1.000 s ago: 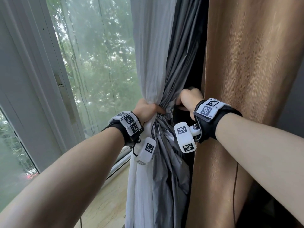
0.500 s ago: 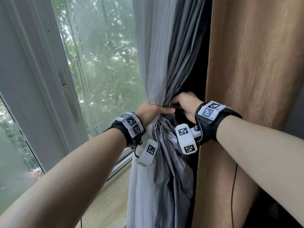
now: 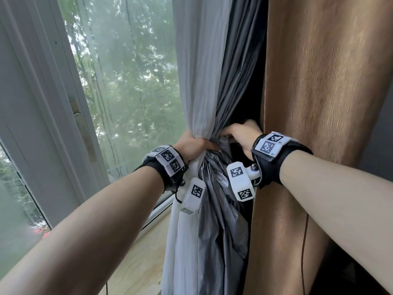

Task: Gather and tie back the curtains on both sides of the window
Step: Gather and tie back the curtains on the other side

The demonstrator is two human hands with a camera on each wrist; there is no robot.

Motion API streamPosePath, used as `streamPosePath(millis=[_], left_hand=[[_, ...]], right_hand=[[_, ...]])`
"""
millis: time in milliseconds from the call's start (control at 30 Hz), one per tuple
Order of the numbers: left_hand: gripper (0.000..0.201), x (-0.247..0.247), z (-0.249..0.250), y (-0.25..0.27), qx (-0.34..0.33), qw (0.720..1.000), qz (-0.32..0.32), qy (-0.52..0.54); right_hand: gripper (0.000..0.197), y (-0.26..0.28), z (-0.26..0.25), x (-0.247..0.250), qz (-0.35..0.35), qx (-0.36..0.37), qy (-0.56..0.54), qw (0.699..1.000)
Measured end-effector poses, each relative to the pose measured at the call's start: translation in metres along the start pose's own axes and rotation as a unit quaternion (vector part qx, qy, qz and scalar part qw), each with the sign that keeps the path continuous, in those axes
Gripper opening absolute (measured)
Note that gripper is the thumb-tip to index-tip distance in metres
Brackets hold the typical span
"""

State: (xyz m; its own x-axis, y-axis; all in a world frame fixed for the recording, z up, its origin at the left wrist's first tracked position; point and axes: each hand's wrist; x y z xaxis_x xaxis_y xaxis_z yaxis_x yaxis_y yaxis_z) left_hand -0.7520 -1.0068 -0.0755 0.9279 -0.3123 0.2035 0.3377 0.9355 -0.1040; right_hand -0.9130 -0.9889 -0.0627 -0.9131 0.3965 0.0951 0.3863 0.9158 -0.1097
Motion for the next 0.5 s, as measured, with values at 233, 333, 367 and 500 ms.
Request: streamPosePath(millis=[233,333,367,500], left_hand=[[0.062,-0.0009,-0.0019,-0.0018,-0.004,1.000,-0.009,0.000],[0.042,-0.0010,-0.0021,-0.0015,-0.004,1.000,0.009,0.004],[0.036,-0.0002,-0.0028,-0.0019,-0.002,1.000,0.008,0.004],[0.036,0.0020,-0.0045,-0.0023,-0.007,0.999,-0.027,0.021]], right_hand=[[0.034,0.0065,-0.0082,-0.0070,-0.032,-0.043,-0.025,0.998],[0.027,0.0053,-0.0060,-0.0038,-0.016,-0.037,-0.023,0.999],[0.032,0.0047,-0.0053,-0.0030,-0.013,-0.038,-0.028,0.999],[0.055,-0.0026,-0.0014,-0.0058,-0.045,-0.053,-0.058,0.996]])
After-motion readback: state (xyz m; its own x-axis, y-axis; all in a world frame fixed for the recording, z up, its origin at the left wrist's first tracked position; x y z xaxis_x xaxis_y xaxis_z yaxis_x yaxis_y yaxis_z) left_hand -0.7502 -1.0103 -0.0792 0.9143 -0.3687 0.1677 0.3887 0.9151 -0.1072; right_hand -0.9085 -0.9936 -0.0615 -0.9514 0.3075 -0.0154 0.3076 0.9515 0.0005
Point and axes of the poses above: each hand's wrist, its own y-axis away from the middle knuckle, its own x-axis out of the back of the hand, z = x × y, and after that the axes turned 3 degrees about -y, right-handed
